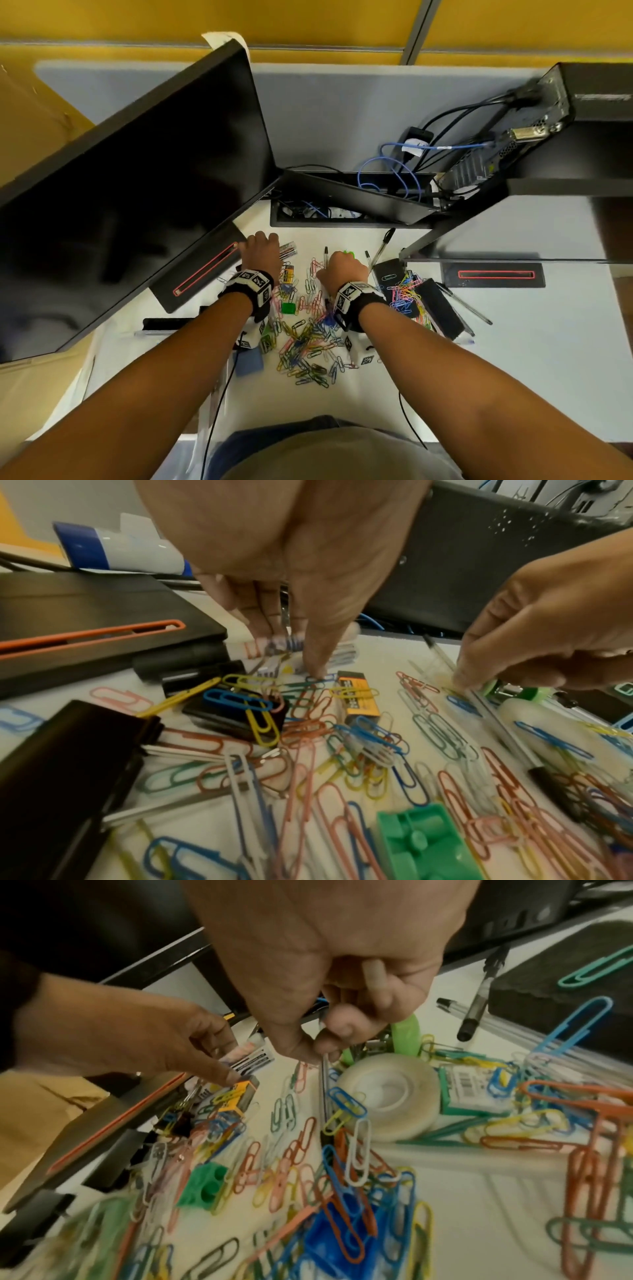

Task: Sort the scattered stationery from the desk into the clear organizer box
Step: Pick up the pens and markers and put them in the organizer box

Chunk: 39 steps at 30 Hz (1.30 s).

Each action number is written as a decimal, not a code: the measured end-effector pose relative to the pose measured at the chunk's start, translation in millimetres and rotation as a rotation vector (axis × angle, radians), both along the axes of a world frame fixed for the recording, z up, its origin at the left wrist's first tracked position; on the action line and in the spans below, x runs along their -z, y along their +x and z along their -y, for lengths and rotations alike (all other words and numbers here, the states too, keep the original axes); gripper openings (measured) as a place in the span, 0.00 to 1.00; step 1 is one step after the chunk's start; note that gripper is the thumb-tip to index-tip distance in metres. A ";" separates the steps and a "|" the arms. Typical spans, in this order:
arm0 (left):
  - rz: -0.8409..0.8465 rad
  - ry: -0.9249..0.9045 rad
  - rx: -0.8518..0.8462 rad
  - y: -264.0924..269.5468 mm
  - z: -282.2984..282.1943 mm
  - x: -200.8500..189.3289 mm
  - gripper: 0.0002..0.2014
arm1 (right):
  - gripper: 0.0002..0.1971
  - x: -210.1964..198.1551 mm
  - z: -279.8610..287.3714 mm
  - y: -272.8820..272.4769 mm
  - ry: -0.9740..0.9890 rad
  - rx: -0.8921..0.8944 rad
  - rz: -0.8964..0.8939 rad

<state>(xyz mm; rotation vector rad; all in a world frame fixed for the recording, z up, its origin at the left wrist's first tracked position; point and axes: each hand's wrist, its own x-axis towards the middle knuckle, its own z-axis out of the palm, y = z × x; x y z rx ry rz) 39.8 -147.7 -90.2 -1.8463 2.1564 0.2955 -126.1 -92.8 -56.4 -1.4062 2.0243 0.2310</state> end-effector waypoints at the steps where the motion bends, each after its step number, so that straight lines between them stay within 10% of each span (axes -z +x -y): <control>1: -0.002 0.006 0.016 0.0 0.2 -1.0 0.12 | 0.18 -0.3 -0.2 -0.1 0.002 0.019 0.010; 16: -0.351 -0.038 -0.009 3.7 -6.4 -49.2 0.09 | 0.16 -24.7 -14.4 -12.9 -0.181 0.104 0.221; 22: -0.557 -0.072 -0.228 19.2 -23.1 -92.8 0.08 | 0.41 -35.5 -30.6 1.9 -0.280 0.008 0.280; 39: -0.825 -0.324 -0.631 124.0 -154.1 -150.9 0.17 | 0.14 -72.0 -78.7 109.4 -0.486 -0.368 0.488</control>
